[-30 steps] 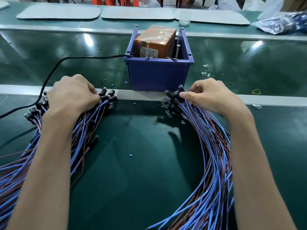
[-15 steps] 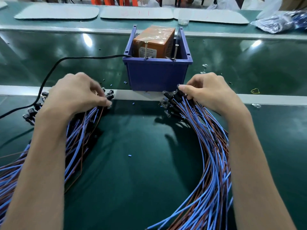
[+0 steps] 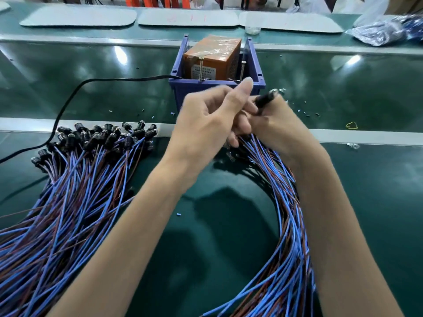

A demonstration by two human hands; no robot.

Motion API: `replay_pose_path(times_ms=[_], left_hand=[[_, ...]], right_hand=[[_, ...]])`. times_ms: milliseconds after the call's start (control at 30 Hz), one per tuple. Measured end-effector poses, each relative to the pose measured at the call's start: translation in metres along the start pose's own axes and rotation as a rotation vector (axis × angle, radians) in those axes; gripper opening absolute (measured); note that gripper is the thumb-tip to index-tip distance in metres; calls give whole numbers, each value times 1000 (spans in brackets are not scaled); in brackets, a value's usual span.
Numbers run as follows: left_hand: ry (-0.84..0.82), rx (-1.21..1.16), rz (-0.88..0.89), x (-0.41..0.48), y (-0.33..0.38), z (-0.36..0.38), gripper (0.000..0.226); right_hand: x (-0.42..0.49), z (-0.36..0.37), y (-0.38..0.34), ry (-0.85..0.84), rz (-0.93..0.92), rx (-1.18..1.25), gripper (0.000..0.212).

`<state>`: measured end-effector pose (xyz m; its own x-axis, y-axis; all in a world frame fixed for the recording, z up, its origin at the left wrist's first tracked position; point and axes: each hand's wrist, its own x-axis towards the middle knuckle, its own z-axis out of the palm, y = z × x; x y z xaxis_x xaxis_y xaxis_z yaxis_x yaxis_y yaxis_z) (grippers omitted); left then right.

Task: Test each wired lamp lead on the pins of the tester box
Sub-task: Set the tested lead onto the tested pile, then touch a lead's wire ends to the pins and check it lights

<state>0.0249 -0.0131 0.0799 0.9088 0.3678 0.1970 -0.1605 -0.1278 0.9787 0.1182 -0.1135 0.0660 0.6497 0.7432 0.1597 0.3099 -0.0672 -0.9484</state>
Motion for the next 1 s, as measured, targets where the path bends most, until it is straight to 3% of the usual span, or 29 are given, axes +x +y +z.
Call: replay_pose_path(times_ms=[100,200,367,533,633,767,900,1000], left_hand=[[-179,-3,-392,2,-2,8,58],[-120,-218,-653,5,-5,10,57],[258,-753,-634,6,-9,-2,46],[523,-819,-532,10,-13,-9,39],[579,-812,-483,10,-14,-8,31],[397,-621,-404,10,-14,0,29],[74,-247,-334,6,-19,8,17],[5,-182,-361,5,-24,10,11]], right_hand=[[2,-6,1,205,-29,41,24],[2,-9,-1,322,-20,112,38],[3,-16,-6,536,15,370,46],[2,-25,-7,682,45,746,45],[1,-31,-5,726,108,689,45],[-2,-35,0,730,182,451,40],[-3,-29,3,482,230,128,23],[-1,-18,3,293,278,101,19]])
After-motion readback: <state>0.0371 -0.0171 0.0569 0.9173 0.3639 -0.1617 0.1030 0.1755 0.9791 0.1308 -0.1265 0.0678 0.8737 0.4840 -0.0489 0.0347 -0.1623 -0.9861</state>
